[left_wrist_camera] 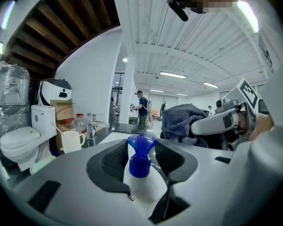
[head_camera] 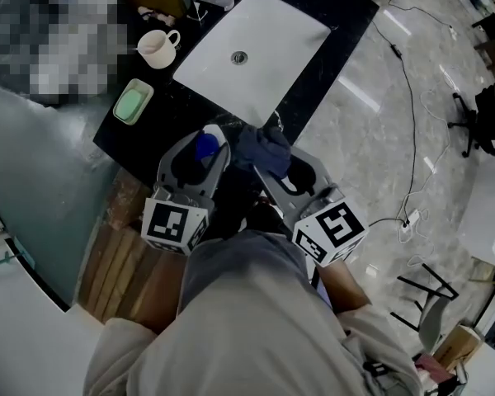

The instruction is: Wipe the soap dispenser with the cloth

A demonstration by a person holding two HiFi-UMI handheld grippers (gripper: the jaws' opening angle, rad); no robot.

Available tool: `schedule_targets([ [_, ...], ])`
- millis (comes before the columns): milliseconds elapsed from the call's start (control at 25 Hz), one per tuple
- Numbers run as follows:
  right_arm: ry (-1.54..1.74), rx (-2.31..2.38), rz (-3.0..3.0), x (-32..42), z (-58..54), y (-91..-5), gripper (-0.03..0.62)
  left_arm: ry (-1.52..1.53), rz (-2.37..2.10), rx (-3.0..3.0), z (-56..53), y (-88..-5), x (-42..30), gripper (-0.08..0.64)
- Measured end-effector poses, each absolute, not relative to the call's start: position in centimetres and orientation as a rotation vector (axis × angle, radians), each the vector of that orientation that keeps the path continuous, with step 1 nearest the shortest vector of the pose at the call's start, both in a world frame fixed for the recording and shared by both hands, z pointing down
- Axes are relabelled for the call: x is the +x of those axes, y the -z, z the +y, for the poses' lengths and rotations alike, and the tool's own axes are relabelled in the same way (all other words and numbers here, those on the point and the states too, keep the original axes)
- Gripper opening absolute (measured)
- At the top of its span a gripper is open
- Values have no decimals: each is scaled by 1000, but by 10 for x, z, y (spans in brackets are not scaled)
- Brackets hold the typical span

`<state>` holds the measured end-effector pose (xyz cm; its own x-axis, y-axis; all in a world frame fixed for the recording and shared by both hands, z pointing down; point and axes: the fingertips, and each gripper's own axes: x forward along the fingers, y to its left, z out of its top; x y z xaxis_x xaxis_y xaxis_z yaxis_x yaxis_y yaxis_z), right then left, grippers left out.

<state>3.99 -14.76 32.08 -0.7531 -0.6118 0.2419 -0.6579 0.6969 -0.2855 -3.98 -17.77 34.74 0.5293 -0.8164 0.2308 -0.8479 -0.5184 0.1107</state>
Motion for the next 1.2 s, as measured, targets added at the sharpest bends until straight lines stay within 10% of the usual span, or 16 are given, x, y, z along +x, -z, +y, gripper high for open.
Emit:
schedule_targets([
  [1200, -394, 1136, -2683, -22, -145, -334, 130, 55, -1218, 2592, -166, -345, -102, 95],
])
